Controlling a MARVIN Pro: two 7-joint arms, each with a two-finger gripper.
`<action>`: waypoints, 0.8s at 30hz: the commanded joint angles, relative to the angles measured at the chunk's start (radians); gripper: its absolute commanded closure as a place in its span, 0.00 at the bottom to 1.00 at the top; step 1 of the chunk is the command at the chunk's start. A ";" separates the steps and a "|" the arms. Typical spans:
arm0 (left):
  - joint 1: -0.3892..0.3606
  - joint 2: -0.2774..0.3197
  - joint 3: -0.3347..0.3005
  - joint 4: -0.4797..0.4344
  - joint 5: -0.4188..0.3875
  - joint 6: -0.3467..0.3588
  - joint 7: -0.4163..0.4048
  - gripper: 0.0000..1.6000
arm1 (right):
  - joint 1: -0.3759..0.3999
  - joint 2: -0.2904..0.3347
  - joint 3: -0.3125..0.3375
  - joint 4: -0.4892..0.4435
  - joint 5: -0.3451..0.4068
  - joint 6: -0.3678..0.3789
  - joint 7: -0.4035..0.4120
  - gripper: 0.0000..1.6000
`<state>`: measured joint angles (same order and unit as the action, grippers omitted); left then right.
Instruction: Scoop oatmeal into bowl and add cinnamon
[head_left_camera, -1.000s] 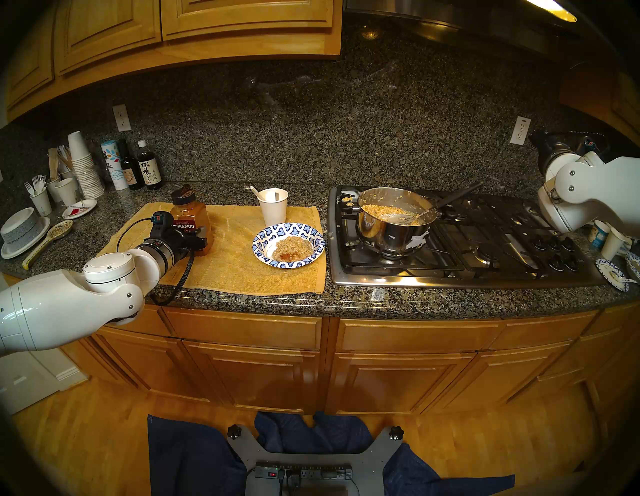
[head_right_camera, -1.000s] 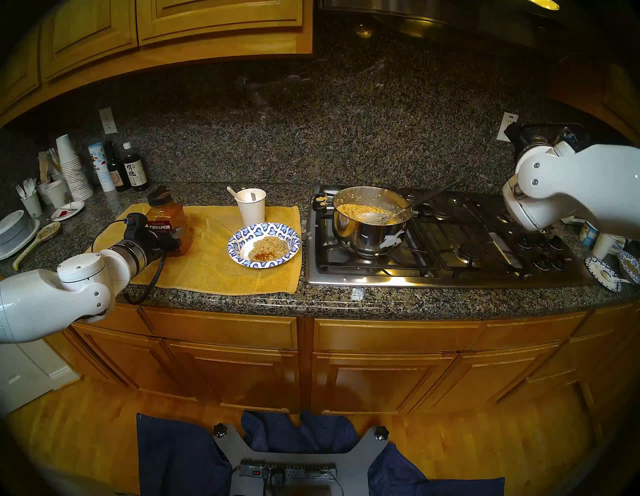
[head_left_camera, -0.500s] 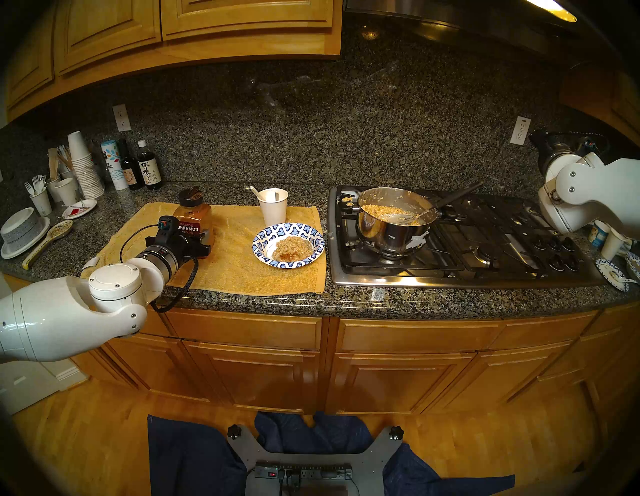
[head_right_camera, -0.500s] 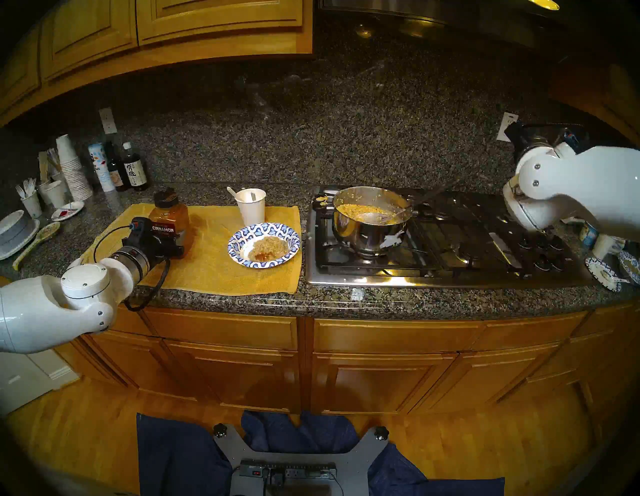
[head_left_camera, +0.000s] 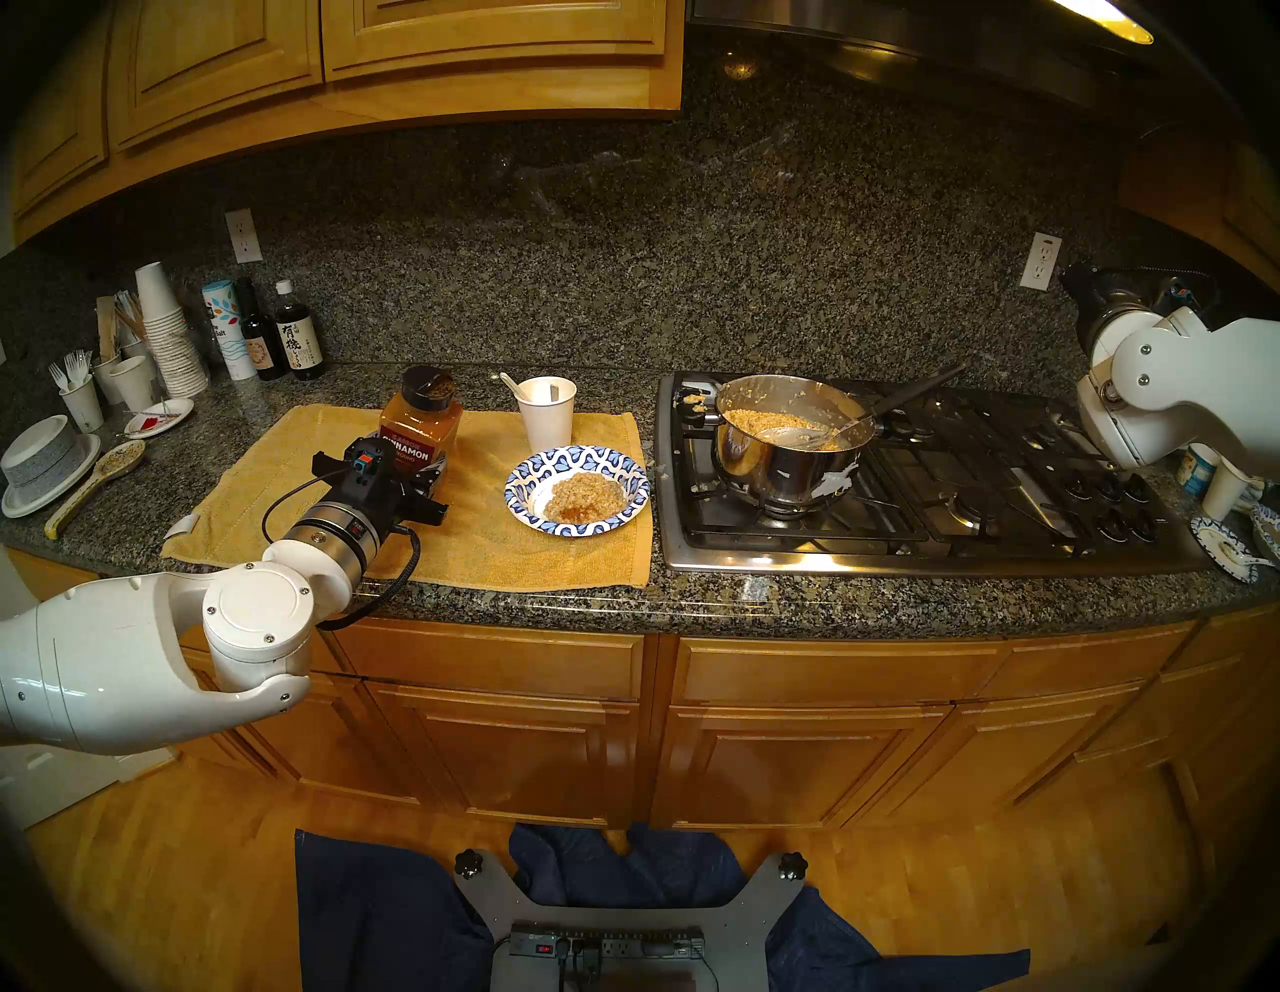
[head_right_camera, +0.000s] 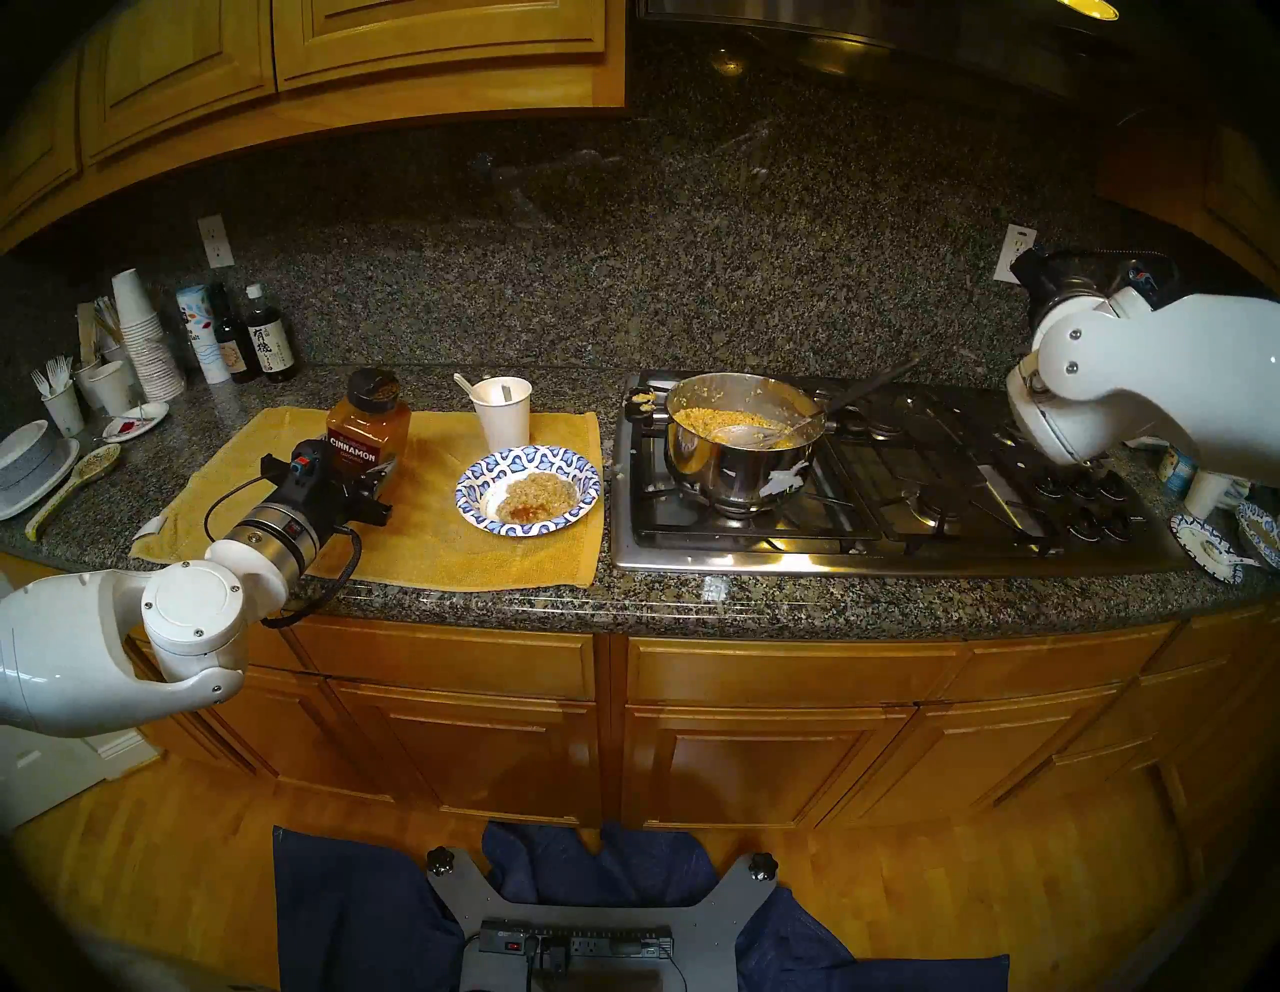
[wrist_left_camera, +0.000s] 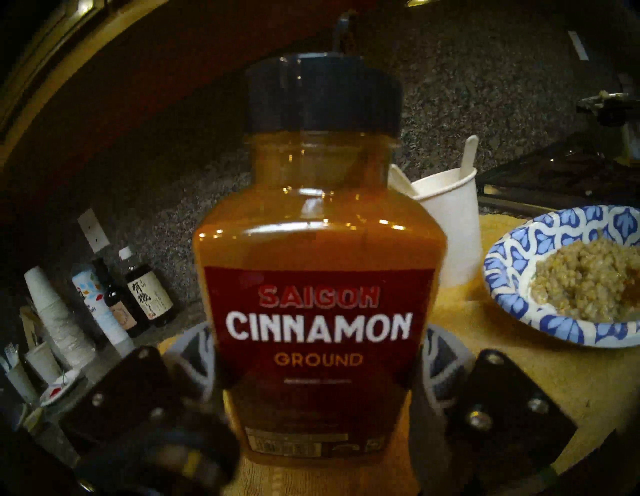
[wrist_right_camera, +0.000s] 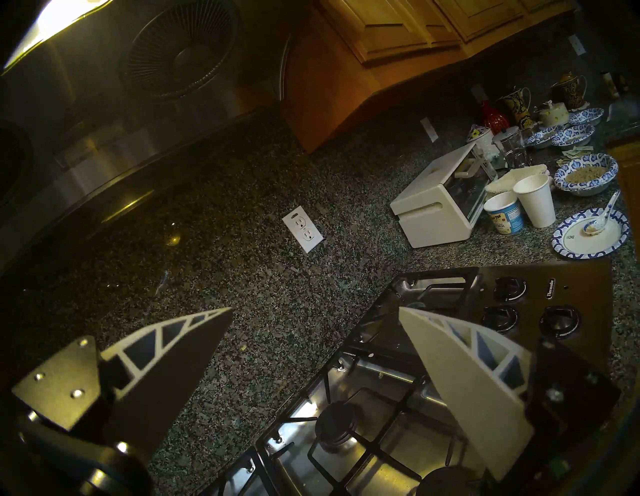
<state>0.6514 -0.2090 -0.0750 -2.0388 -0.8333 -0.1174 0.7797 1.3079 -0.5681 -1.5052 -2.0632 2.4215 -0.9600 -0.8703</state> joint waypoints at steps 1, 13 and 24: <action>-0.049 -0.025 -0.046 -0.044 0.093 -0.007 0.084 1.00 | 0.028 -0.006 0.020 0.009 -0.013 0.000 -0.060 0.00; -0.005 -0.038 -0.041 -0.071 -0.085 -0.033 0.243 1.00 | 0.028 -0.005 0.026 0.007 -0.026 0.000 -0.086 0.00; 0.020 -0.051 -0.041 -0.035 -0.372 -0.076 0.267 1.00 | 0.027 -0.004 0.026 0.007 -0.027 0.000 -0.085 0.00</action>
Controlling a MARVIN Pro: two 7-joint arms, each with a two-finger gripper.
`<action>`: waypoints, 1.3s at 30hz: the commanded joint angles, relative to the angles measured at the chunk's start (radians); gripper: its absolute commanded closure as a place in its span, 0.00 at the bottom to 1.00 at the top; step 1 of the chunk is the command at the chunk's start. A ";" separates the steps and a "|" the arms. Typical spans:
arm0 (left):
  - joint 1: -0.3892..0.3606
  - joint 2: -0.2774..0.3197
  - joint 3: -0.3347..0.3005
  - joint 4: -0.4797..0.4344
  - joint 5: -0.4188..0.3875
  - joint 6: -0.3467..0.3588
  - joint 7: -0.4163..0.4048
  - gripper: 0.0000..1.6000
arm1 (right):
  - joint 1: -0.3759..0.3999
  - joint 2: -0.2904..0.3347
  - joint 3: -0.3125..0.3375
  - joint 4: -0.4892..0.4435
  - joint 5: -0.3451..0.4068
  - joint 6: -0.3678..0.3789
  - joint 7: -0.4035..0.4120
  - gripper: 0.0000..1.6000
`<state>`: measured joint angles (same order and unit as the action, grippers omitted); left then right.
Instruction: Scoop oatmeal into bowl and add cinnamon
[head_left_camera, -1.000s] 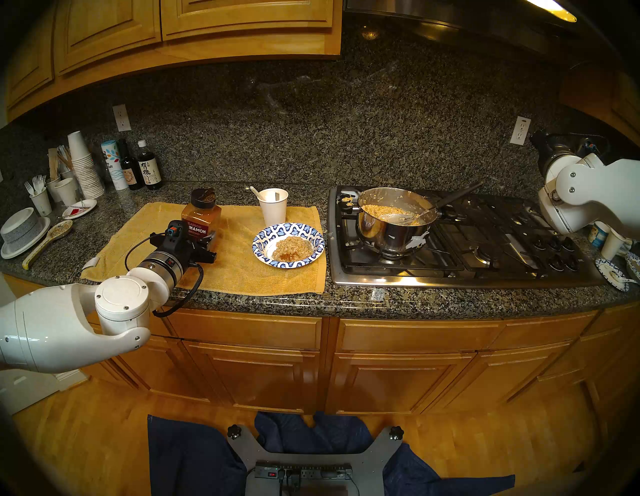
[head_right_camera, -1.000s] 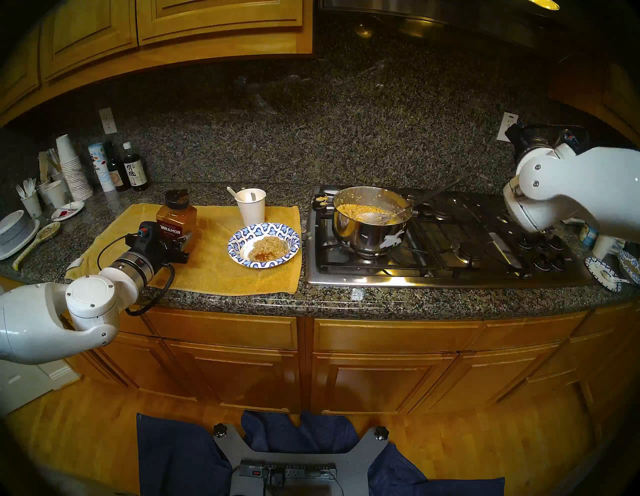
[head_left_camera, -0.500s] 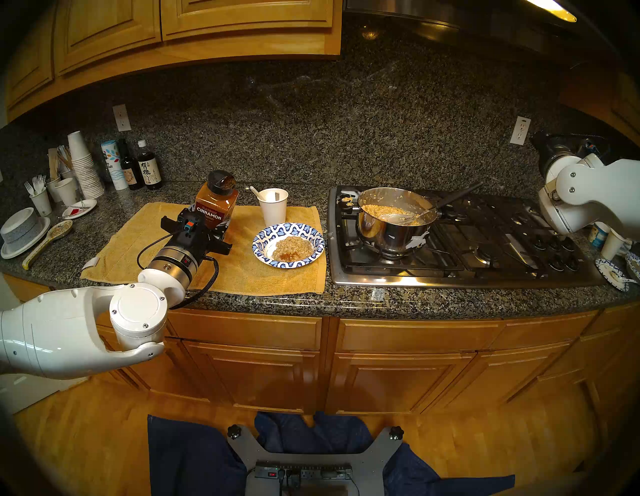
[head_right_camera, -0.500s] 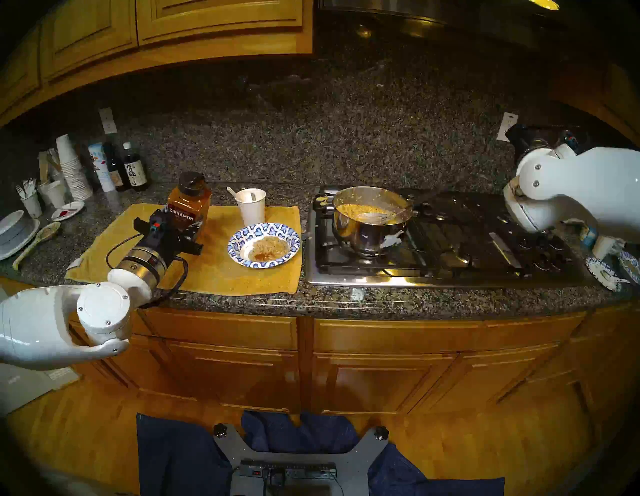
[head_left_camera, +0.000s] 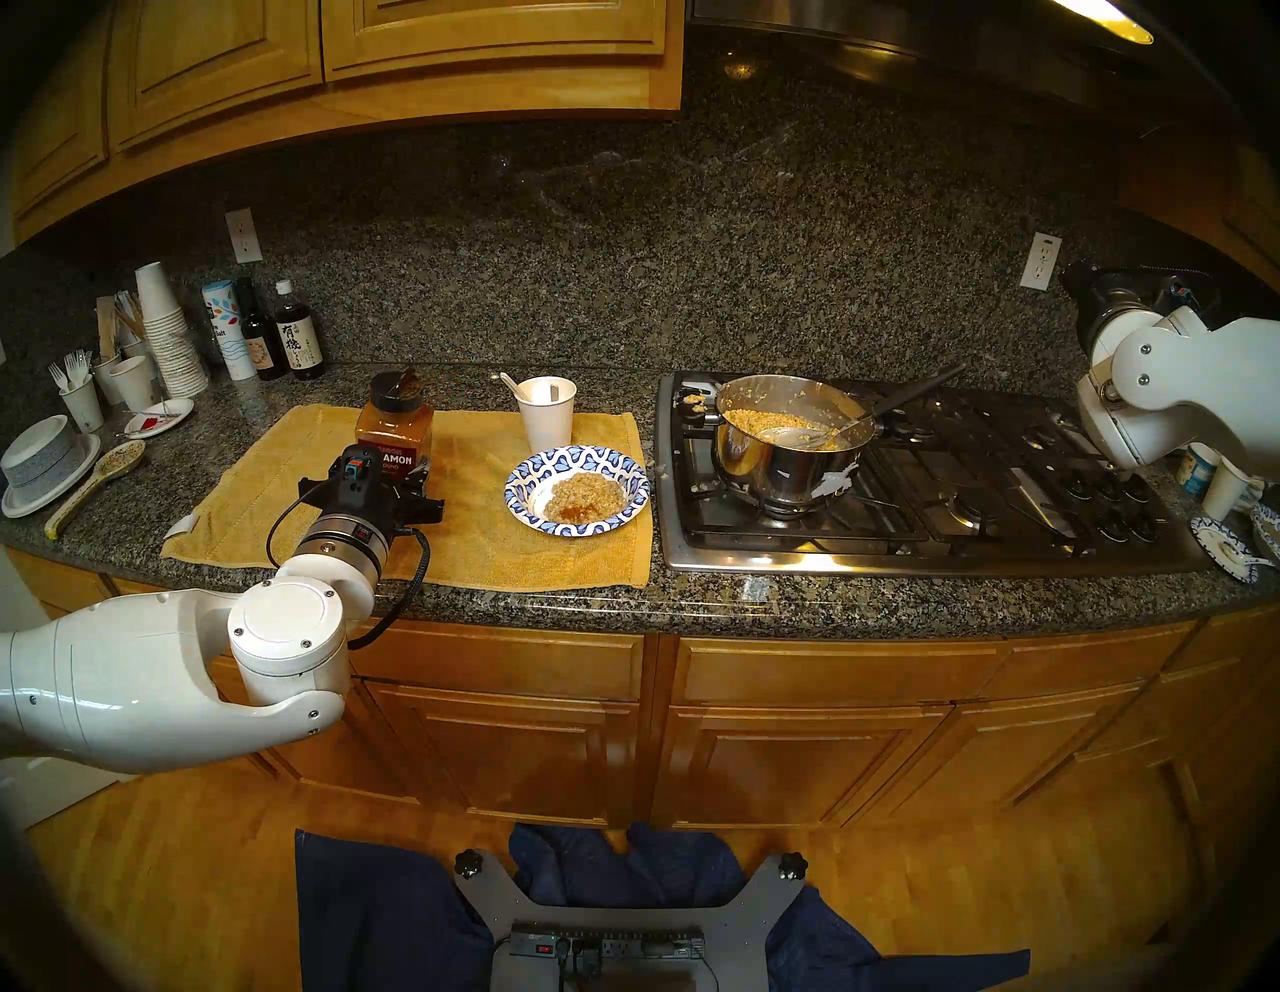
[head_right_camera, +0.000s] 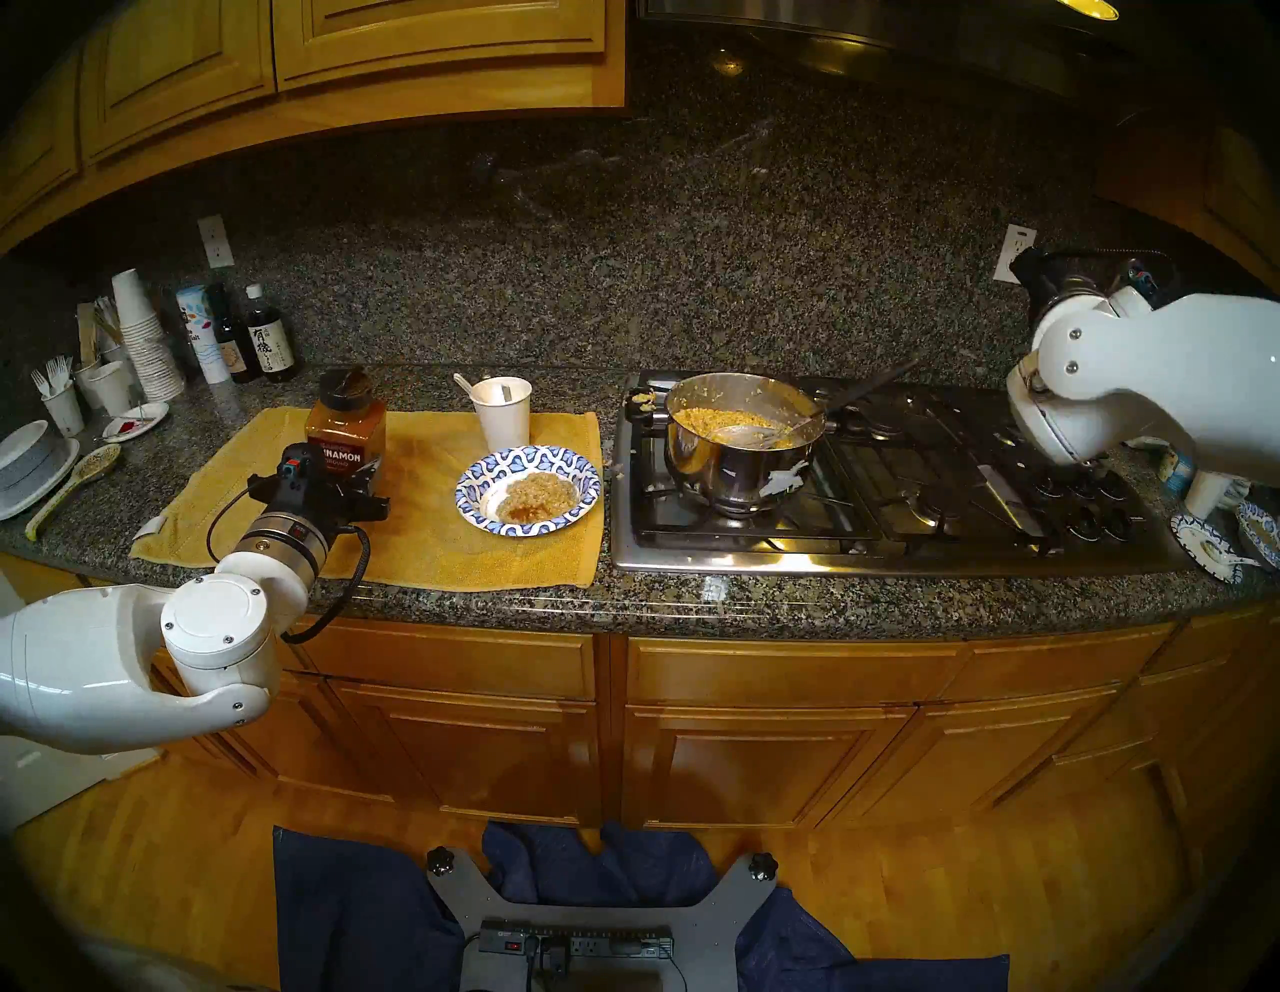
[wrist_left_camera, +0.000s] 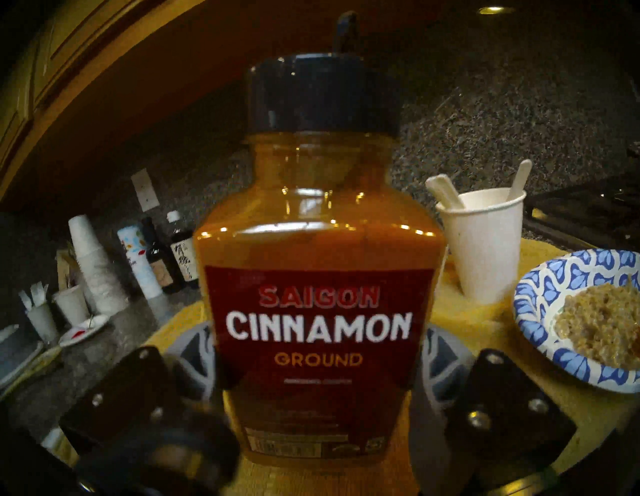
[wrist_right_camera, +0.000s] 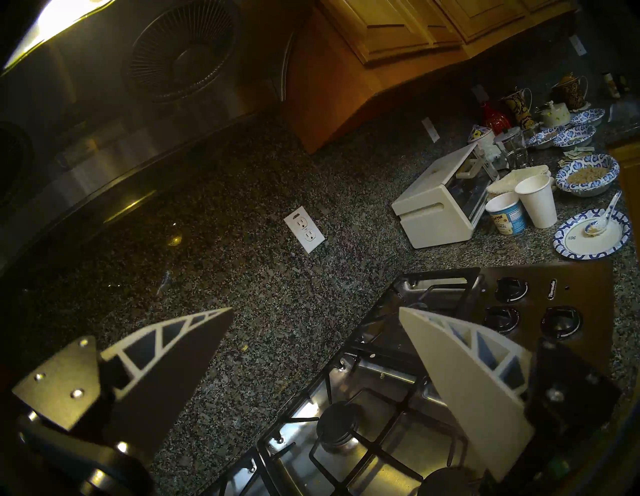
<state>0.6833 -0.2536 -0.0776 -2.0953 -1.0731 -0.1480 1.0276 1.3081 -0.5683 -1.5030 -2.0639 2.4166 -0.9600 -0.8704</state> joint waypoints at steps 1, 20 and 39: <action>-0.007 -0.007 -0.036 0.028 -0.156 -0.050 0.018 1.00 | 0.027 -0.004 0.024 0.008 -0.022 0.000 -0.085 0.00; -0.074 0.041 -0.146 0.022 -0.336 -0.148 -0.032 1.00 | 0.026 -0.002 0.021 0.009 -0.020 0.000 -0.068 0.00; -0.127 0.123 -0.279 -0.054 -0.425 -0.142 -0.011 1.00 | 0.029 -0.006 0.020 0.008 -0.014 0.000 -0.076 0.00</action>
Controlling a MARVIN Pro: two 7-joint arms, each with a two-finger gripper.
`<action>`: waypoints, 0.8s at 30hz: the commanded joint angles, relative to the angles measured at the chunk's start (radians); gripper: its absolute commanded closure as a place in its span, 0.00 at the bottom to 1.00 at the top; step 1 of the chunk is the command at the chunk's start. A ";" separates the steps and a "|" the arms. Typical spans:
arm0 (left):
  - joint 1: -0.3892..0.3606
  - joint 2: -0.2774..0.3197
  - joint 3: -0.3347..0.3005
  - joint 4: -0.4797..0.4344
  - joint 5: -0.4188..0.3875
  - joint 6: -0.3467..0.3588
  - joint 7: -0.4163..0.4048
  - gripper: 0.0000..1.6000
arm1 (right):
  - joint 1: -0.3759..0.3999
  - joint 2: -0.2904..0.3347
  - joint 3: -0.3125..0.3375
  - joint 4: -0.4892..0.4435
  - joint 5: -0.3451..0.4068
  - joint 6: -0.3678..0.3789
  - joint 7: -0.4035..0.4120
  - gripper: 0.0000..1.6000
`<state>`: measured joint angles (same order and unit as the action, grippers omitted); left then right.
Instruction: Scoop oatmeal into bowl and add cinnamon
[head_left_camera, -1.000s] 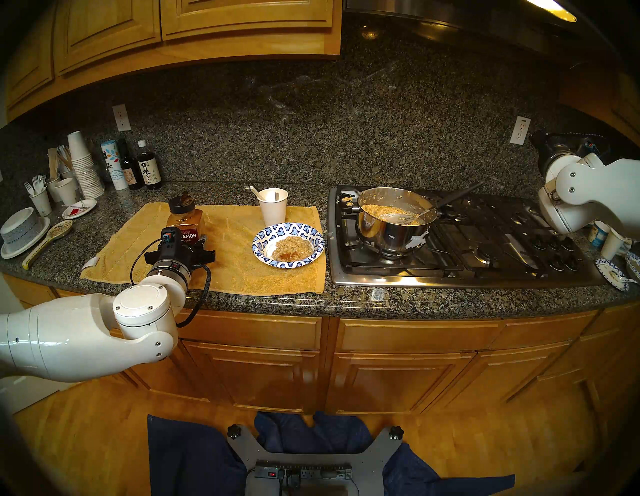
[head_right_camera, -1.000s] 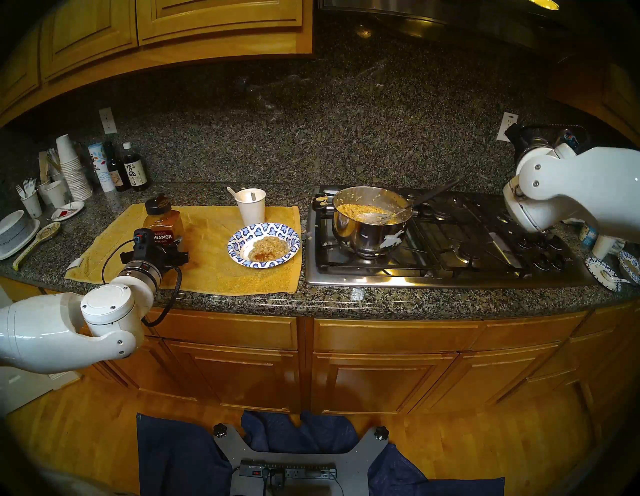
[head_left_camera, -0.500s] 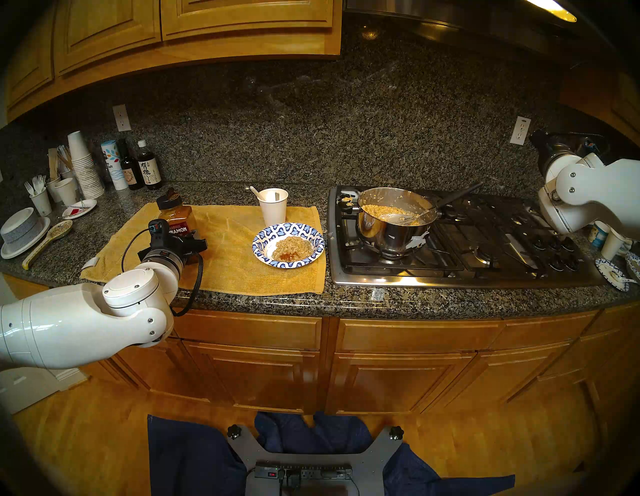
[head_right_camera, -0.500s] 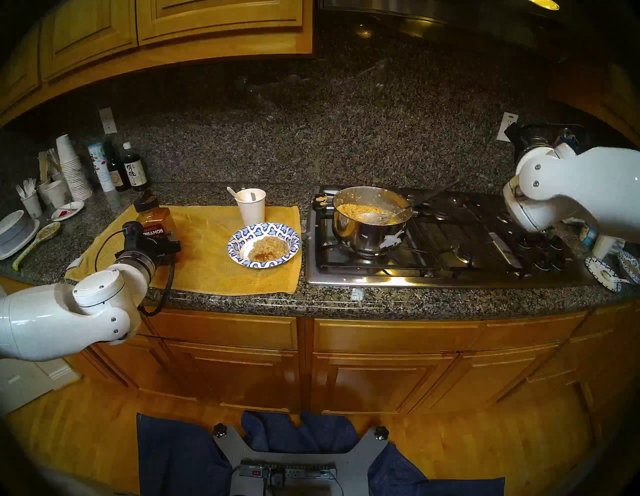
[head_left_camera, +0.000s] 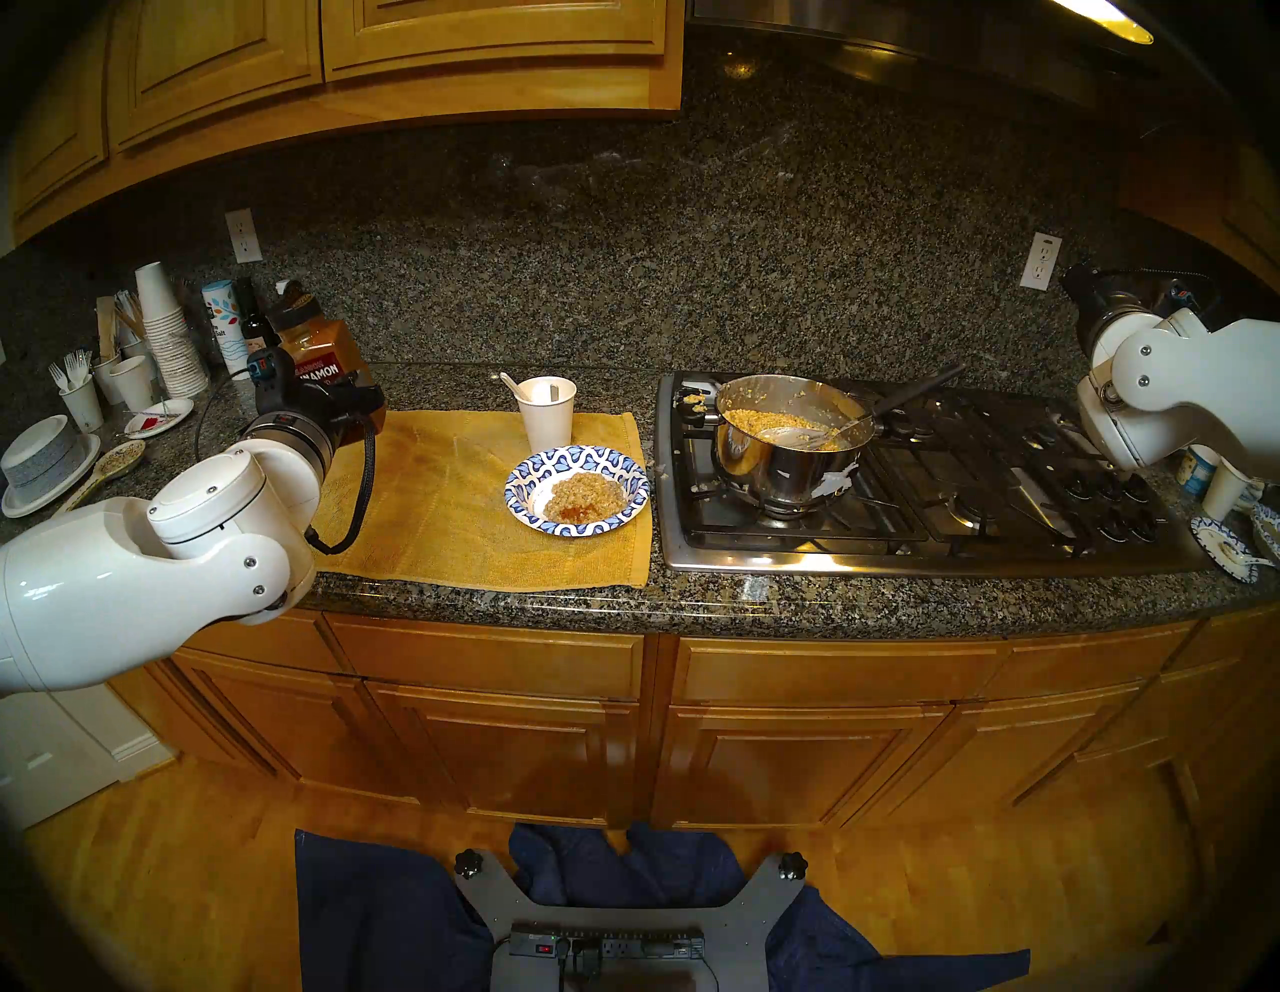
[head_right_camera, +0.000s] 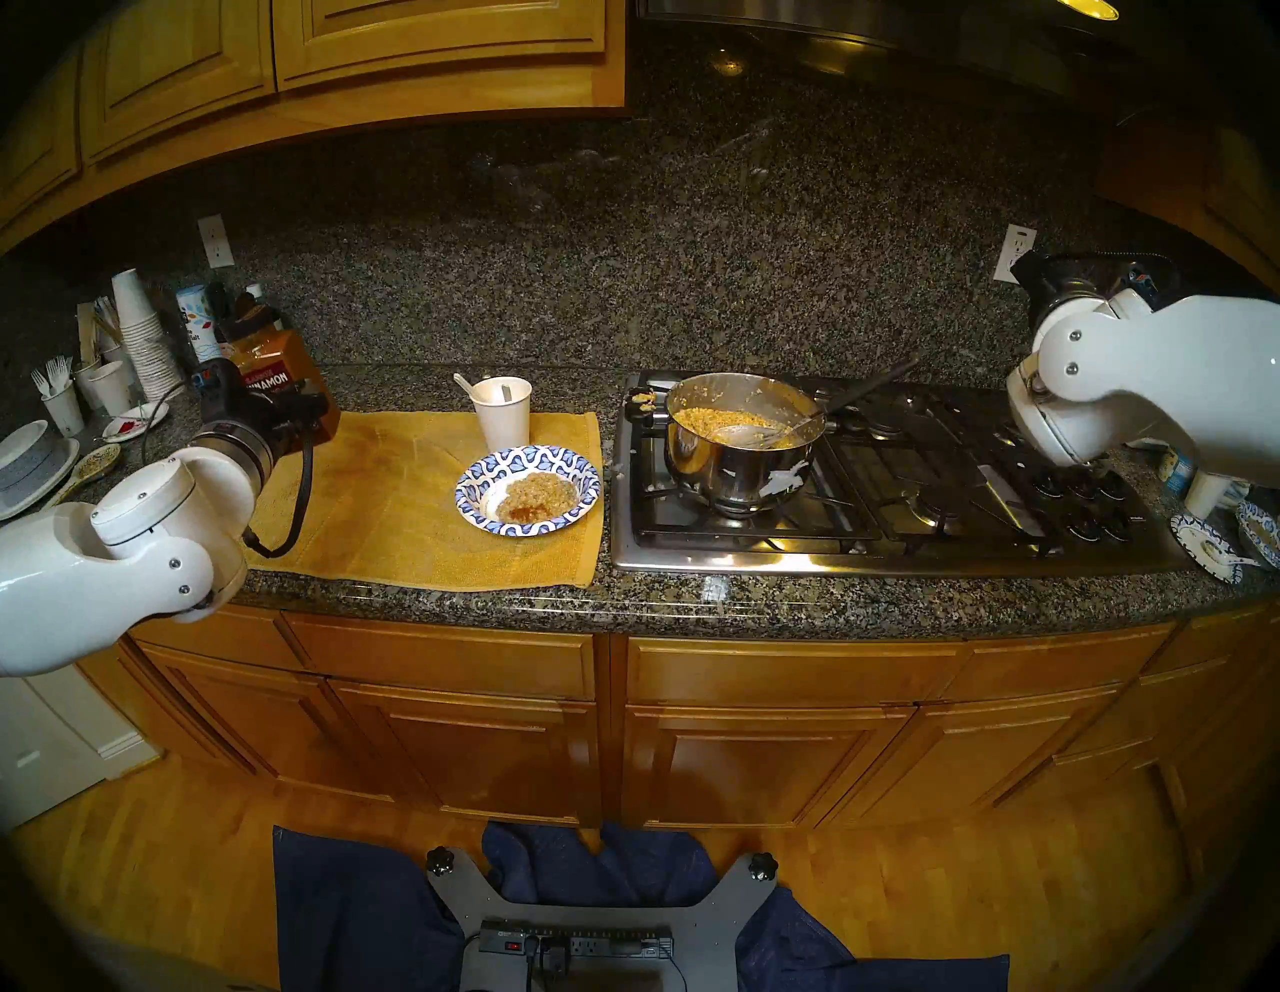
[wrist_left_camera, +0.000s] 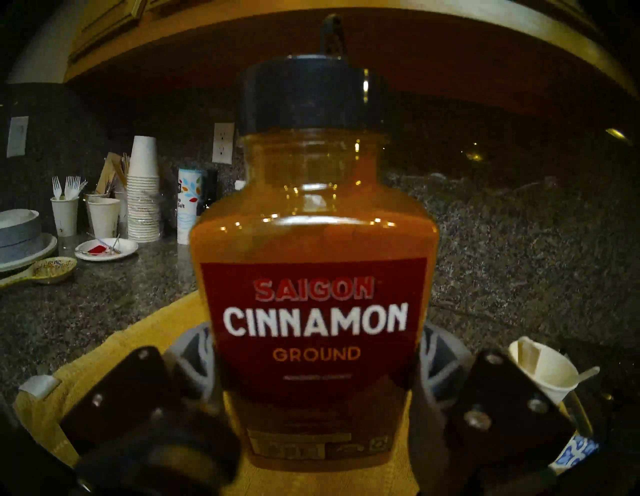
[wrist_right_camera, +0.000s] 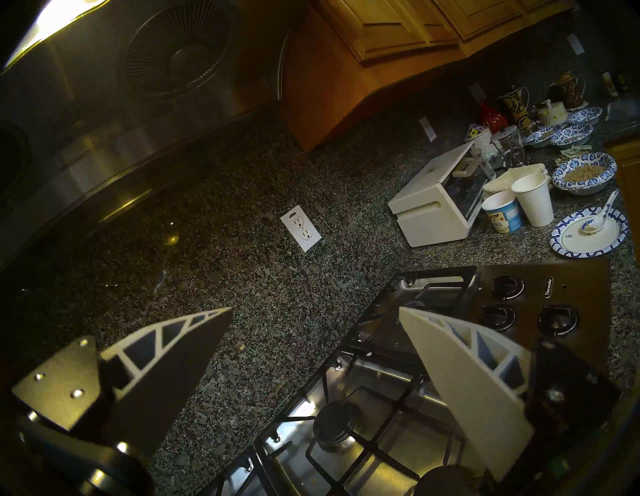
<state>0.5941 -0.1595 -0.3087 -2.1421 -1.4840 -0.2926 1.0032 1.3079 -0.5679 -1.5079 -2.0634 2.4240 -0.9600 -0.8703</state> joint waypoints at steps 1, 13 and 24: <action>-0.031 0.031 -0.044 -0.003 -0.021 0.008 0.013 1.00 | 0.029 -0.007 0.026 0.007 -0.024 0.000 -0.081 0.00; 0.113 0.010 0.119 0.093 -0.053 0.037 -0.028 1.00 | 0.028 -0.004 0.025 0.008 -0.022 0.000 -0.068 0.00; 0.160 0.005 0.188 0.158 0.005 -0.031 -0.073 1.00 | 0.028 -0.004 0.028 0.007 -0.030 0.000 -0.086 0.00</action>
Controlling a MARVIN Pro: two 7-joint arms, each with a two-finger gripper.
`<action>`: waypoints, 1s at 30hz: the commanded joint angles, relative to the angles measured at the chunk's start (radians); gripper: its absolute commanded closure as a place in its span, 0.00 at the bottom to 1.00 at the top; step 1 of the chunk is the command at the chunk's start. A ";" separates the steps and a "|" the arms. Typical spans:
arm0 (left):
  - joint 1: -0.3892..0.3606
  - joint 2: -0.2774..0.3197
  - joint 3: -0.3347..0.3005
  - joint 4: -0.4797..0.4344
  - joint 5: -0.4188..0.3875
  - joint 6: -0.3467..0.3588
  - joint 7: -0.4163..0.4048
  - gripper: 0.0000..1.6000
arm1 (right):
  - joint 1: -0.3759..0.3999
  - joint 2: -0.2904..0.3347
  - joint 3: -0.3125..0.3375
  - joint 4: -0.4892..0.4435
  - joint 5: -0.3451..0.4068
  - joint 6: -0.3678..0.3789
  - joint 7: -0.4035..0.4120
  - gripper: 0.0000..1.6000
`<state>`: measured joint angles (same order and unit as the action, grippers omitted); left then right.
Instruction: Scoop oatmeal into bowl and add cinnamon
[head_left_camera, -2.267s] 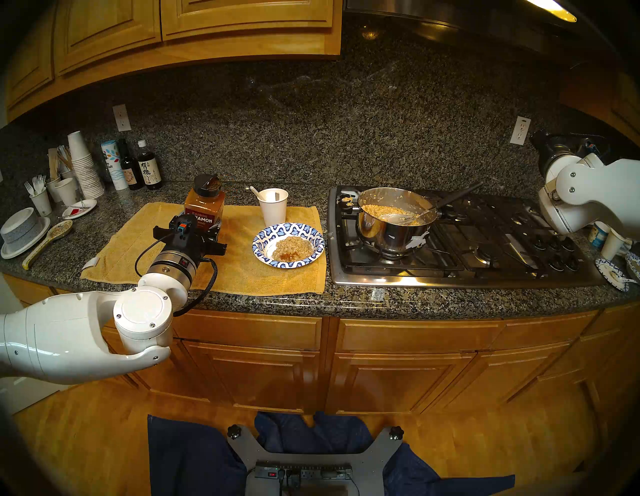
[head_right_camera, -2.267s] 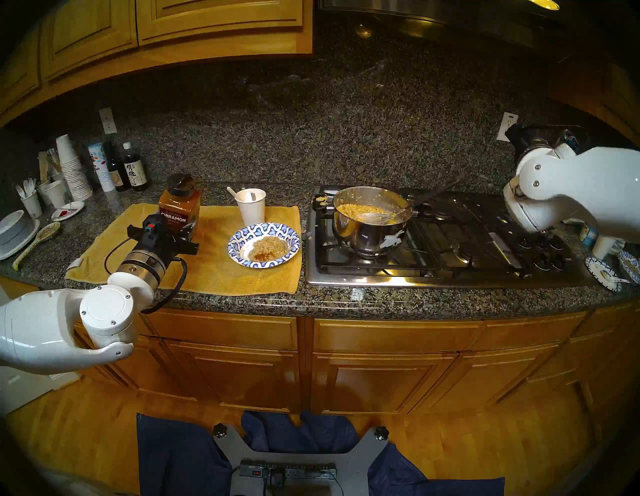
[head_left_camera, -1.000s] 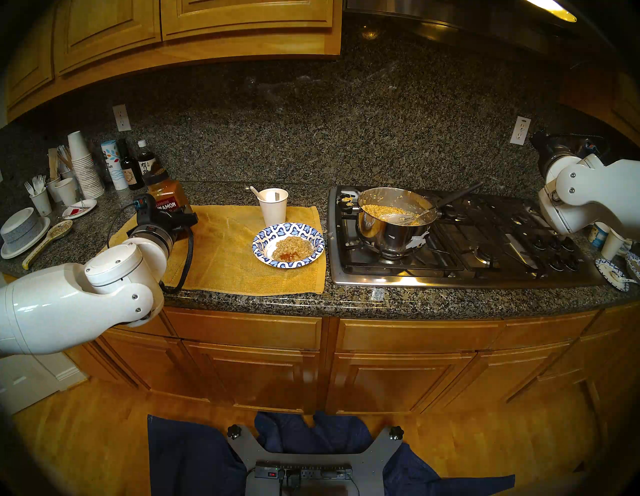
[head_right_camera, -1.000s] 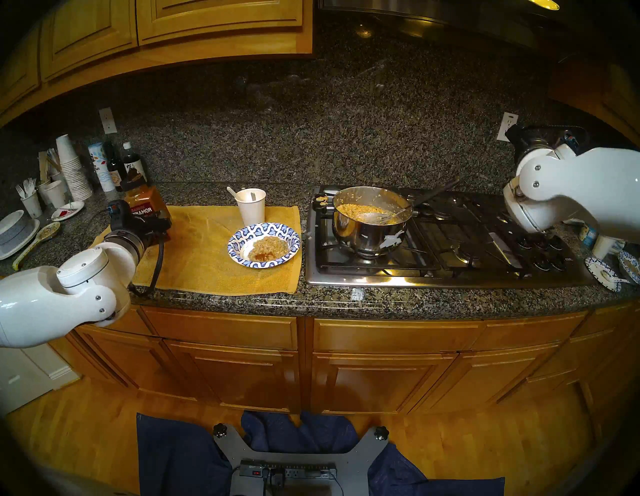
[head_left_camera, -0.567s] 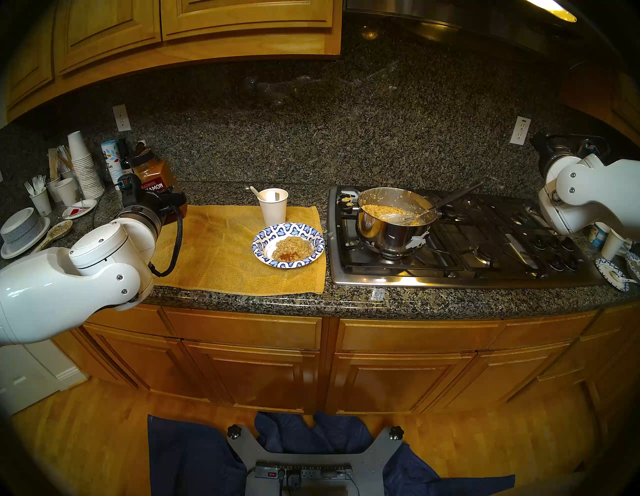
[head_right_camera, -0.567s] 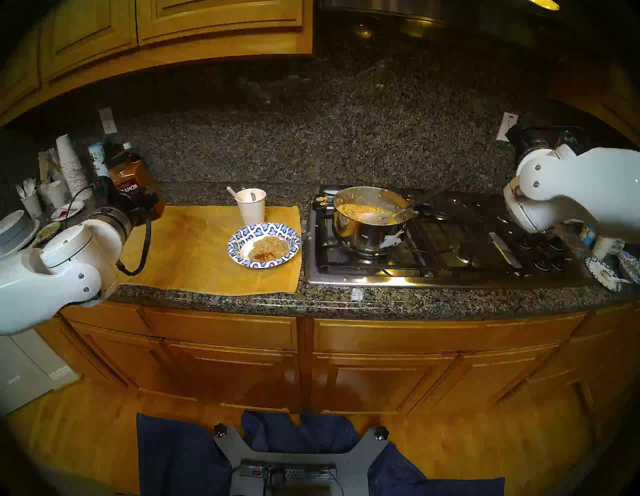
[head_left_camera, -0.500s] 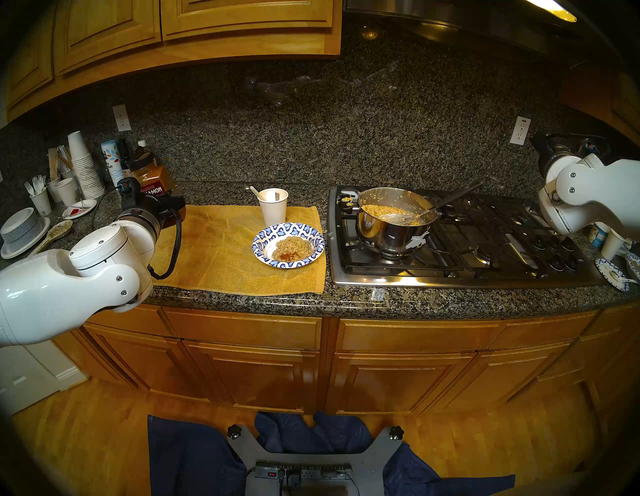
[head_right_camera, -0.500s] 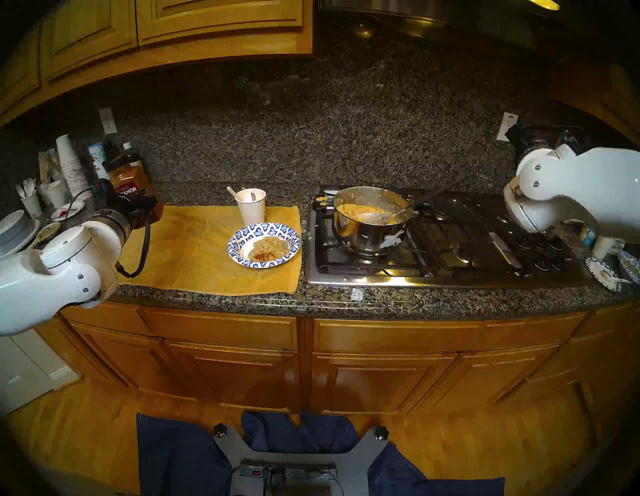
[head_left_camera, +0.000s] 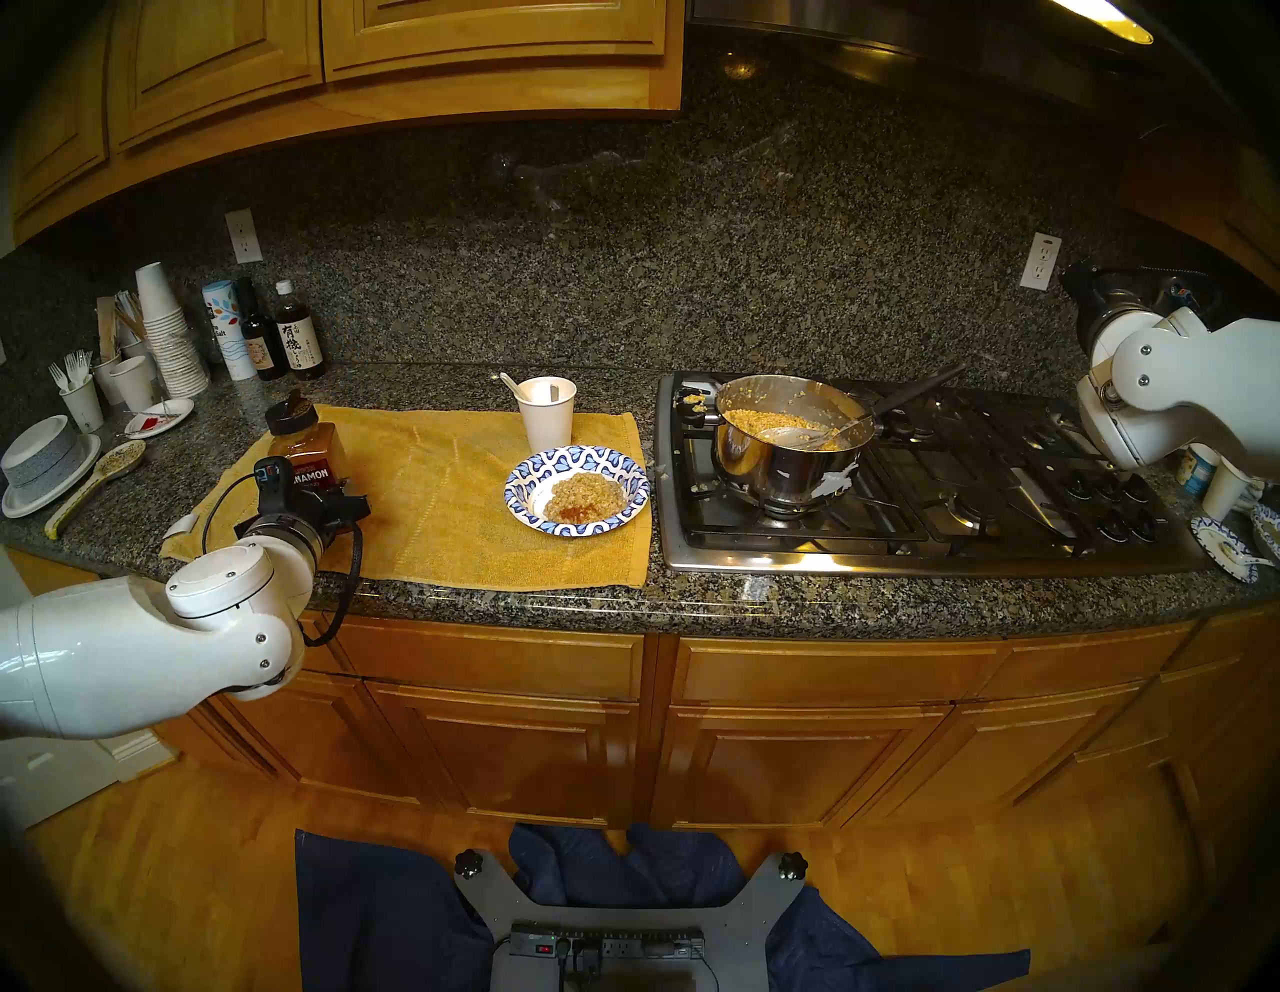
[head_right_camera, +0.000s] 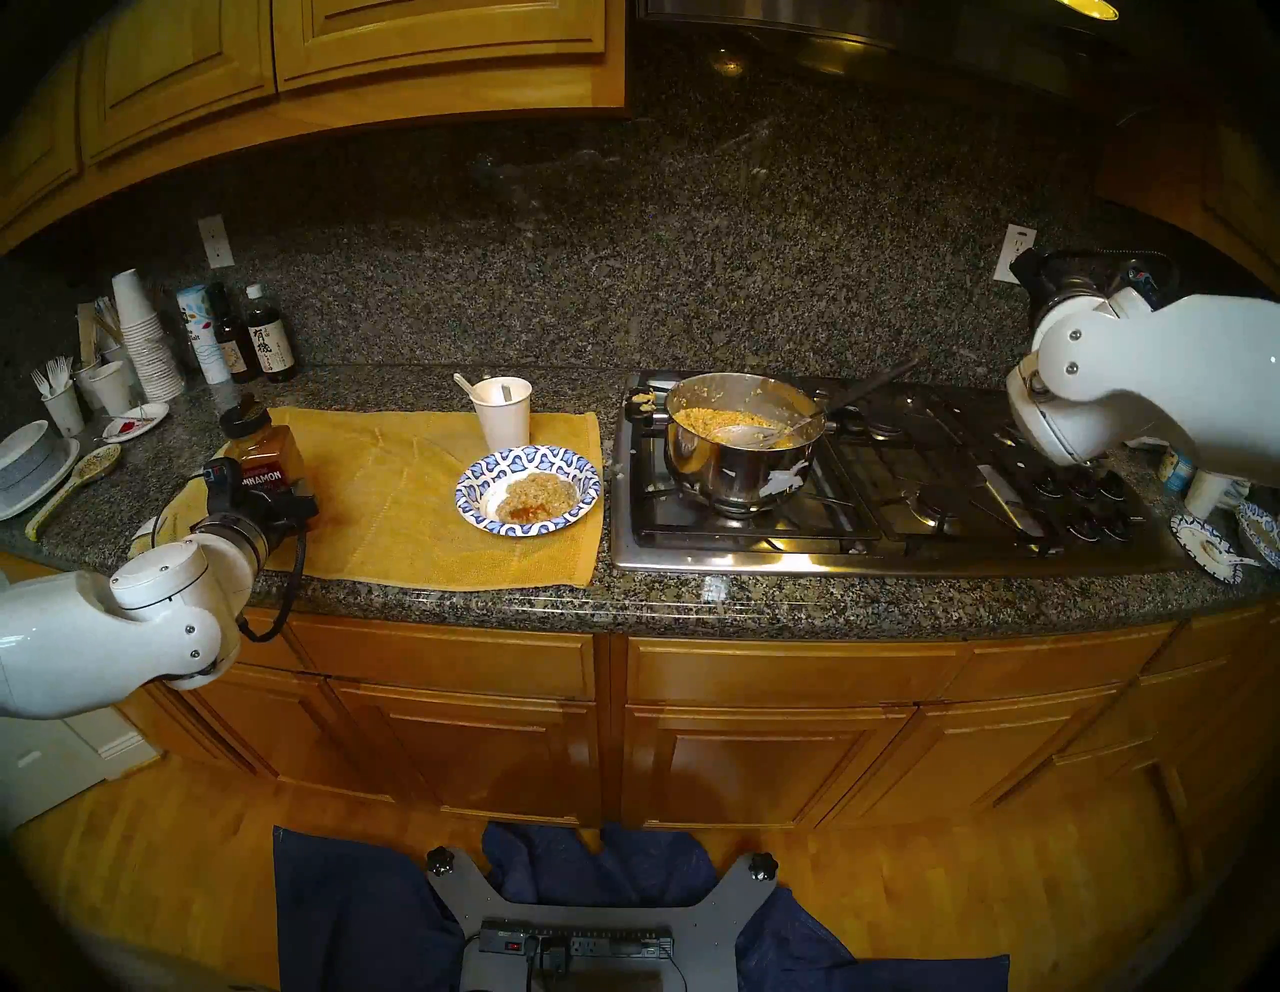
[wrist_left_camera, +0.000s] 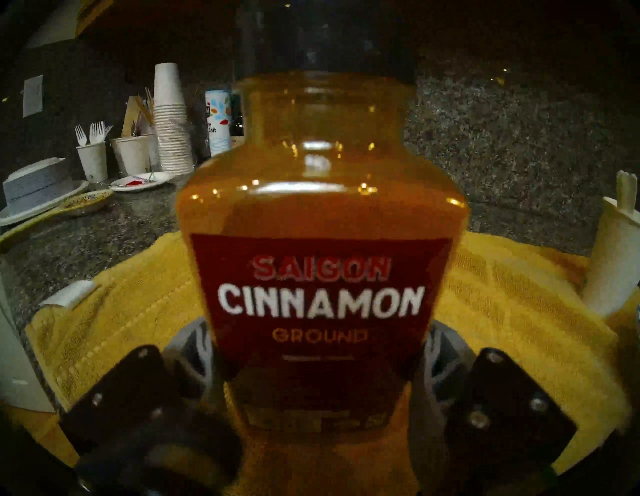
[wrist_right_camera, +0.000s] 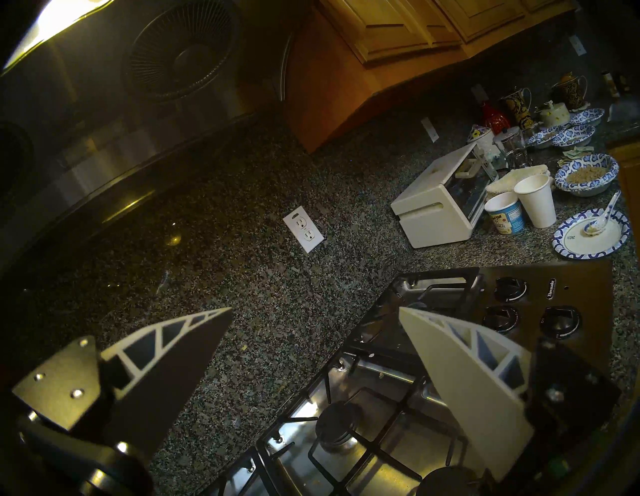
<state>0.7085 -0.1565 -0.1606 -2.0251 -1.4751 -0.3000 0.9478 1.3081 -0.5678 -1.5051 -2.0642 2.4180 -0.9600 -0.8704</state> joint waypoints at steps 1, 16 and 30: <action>0.037 0.006 0.031 0.039 -0.002 -0.030 -0.022 1.00 | 0.027 -0.004 0.027 0.007 -0.028 0.000 -0.094 0.00; -0.058 0.037 -0.055 -0.024 0.052 -0.025 -0.027 1.00 | 0.027 -0.002 0.024 0.008 -0.024 0.000 -0.077 0.00; -0.070 0.044 -0.046 -0.072 0.285 0.132 -0.006 1.00 | 0.027 -0.003 0.020 0.009 -0.016 0.000 -0.059 0.00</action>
<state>0.7012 -0.1250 -0.1604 -2.0720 -1.3235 -0.2147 0.9431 1.3080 -0.5674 -1.5034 -2.0643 2.4117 -0.9600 -0.8704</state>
